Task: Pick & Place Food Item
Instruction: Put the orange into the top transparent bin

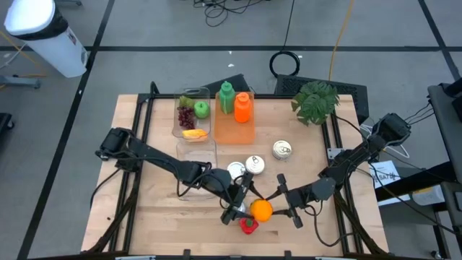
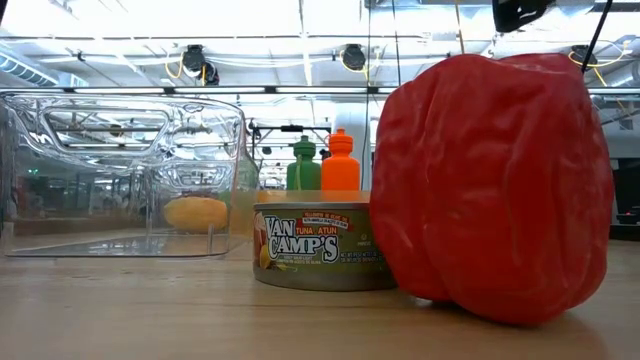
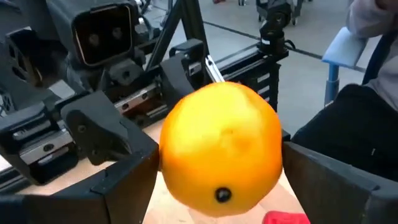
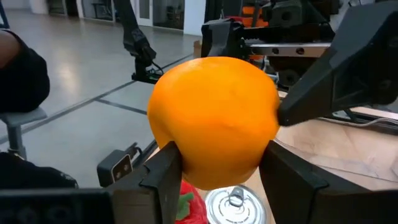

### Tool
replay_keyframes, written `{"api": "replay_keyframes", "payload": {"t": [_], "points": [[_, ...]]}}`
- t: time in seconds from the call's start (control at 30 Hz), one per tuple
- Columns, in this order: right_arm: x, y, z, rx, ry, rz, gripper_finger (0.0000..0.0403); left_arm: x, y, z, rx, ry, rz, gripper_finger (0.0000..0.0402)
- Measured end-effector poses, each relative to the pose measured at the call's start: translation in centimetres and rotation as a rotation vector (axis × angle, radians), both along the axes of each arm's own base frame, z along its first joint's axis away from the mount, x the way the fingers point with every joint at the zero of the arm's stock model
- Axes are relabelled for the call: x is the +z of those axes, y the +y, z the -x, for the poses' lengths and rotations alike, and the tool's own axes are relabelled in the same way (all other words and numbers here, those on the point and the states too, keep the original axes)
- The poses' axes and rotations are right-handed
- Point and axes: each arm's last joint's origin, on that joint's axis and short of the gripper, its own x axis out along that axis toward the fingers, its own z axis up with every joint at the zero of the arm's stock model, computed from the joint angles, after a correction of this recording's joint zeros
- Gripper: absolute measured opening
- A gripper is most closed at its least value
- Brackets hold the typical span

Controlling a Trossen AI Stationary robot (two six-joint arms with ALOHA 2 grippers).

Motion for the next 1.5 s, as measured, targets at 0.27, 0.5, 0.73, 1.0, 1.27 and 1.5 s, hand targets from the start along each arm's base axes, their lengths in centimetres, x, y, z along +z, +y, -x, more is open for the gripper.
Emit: {"api": "replay_keyframes", "payload": {"t": [0.27, 0.5, 0.73, 1.0, 1.27, 1.5], "points": [[0.0, -0.5, -0.4, -0.027, 0.001, -0.009, 0.0177, 0.8, 0.2, -0.3, -0.012, -0.067, 0.060, 0.0328], [0.0, -0.7, -0.5, -0.033, -0.003, 0.002, 0.0176, 0.9, 0.7, -0.4, -0.022, -0.058, 0.089, 0.0213], [0.2, -0.7, -0.5, -0.032, -0.021, 0.000, 0.0175, 1.2, 0.7, -0.4, 0.005, -0.053, 0.161, 0.0144], [0.1, -0.8, -0.5, -0.037, -0.020, 0.002, 0.0178, 1.2, 0.2, -0.3, 0.196, -0.046, 0.205, 0.0229], [0.6, -0.7, -0.5, -0.031, -0.049, -0.018, 0.0180, 3.0, -0.3, 0.4, 0.407, -0.205, 0.132, 0.0331], [1.0, -0.3, -0.2, -0.006, -0.091, -0.014, 0.0179, 3.6, -2.6, 2.1, 0.175, -0.135, 0.095, 0.0360]]}}
